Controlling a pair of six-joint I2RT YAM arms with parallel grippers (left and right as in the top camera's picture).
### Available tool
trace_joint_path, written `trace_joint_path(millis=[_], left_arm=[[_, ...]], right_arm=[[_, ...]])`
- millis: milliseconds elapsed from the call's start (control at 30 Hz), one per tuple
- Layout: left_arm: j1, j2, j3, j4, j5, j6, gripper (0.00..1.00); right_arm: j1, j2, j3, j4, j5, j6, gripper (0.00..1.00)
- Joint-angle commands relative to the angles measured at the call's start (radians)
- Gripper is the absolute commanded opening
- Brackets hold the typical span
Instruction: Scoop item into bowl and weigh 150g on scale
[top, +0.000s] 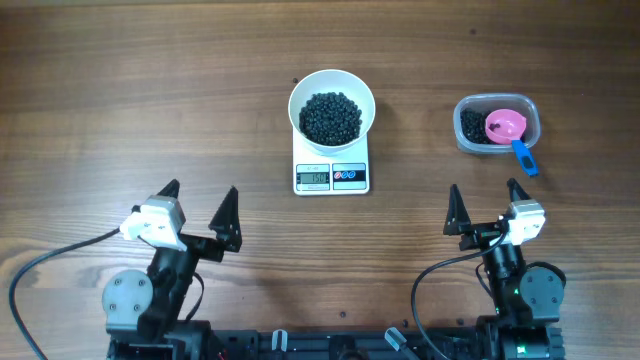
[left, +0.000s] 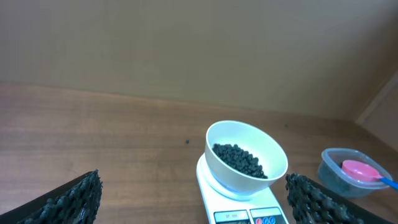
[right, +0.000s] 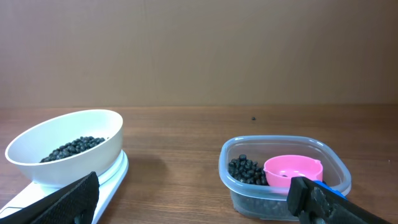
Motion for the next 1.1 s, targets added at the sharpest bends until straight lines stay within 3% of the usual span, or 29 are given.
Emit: trace_joint_path(millis=[0, 367, 1067], left_arm=[[-0.005, -0.045, -0.013, 0.003, -0.026, -0.005, 1.0], [-0.005, -0.157, -0.113, 0.066, -0.05, -0.006, 1.0], [0.017, -0.173, -0.241, 0.227, -0.153, -0.005, 1.0]], right_arm=[[0.005, -0.004, -0.003, 0.004, 0.017, -0.011, 1.0], [0.005, -0.004, -0.003, 0.004, 0.017, -0.011, 1.0], [0.005, -0.004, -0.003, 0.004, 0.017, -0.011, 1.0]])
